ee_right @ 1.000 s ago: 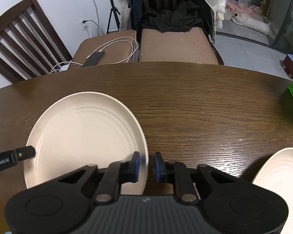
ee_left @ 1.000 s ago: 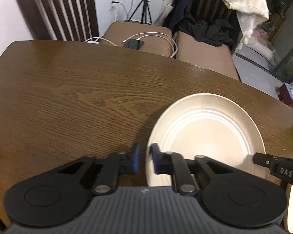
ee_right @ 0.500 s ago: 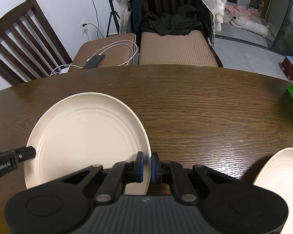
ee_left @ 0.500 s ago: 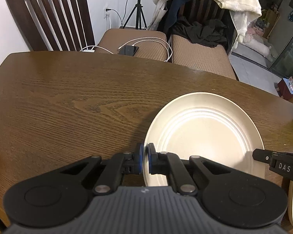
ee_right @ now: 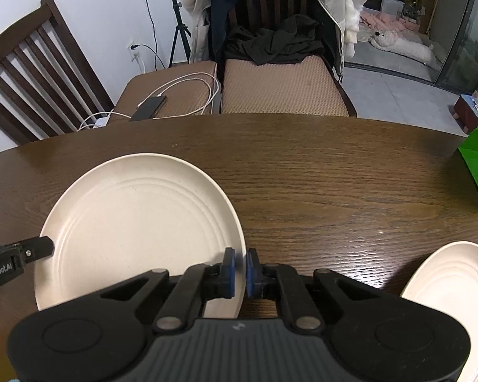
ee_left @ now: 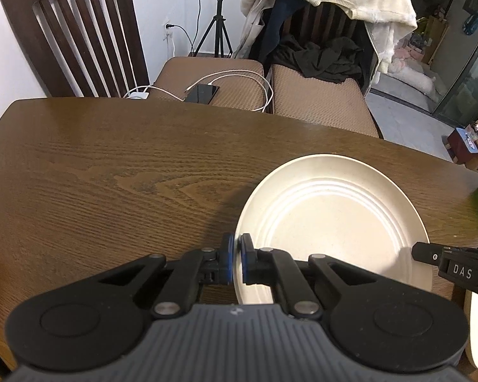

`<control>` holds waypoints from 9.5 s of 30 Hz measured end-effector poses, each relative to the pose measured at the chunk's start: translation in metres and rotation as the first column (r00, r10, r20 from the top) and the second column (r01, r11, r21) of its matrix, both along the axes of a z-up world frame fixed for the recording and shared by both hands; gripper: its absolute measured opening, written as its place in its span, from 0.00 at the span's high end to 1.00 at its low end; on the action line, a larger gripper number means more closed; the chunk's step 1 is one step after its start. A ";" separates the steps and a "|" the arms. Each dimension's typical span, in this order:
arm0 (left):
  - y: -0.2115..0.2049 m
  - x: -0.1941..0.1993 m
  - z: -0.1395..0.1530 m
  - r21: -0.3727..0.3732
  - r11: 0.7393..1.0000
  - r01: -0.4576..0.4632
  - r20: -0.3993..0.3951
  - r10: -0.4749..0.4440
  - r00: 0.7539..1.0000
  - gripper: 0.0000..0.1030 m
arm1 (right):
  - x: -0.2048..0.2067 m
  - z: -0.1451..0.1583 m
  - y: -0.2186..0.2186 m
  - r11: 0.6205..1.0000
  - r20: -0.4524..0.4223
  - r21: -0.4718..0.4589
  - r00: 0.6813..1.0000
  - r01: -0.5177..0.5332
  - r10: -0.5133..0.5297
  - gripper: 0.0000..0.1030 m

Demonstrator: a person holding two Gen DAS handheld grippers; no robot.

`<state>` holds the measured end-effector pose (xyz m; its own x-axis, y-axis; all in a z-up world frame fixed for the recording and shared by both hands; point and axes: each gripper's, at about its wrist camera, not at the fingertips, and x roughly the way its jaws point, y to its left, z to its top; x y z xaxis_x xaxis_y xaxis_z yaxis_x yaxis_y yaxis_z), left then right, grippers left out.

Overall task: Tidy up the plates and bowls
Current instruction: 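Lift the cream plate with both grippers and carry it back across the table, then carry the held plate with both grippers toward the placed cream plate, then lower the held plate onto the placed cream plate with both grippers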

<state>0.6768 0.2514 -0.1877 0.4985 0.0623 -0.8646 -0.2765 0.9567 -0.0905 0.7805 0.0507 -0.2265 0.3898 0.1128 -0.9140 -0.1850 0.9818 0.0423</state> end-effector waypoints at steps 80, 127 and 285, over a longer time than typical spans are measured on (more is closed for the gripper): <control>-0.054 -0.144 0.121 0.054 0.998 -0.012 0.121 0.006 0.993 0.94 | -0.148 0.134 -0.037 1.000 0.125 0.027 0.992 -0.015 0.011 0.94; -0.064 -0.297 0.153 0.063 0.996 -0.069 0.153 0.059 0.987 0.94 | -0.294 0.178 -0.034 0.995 0.147 0.026 0.985 -0.098 0.093 0.94; -0.180 -0.422 -0.004 0.051 0.991 0.124 -0.013 -0.123 0.992 0.94 | -0.484 0.030 -0.139 0.981 0.149 -0.181 0.985 -0.064 0.092 0.92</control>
<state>0.2549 0.0712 -0.1916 0.4964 0.0450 -0.8669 -0.1564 0.9869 -0.0384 0.2965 -0.0884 -0.1962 0.5250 -0.0076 -0.8511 -0.2522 0.9536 -0.1641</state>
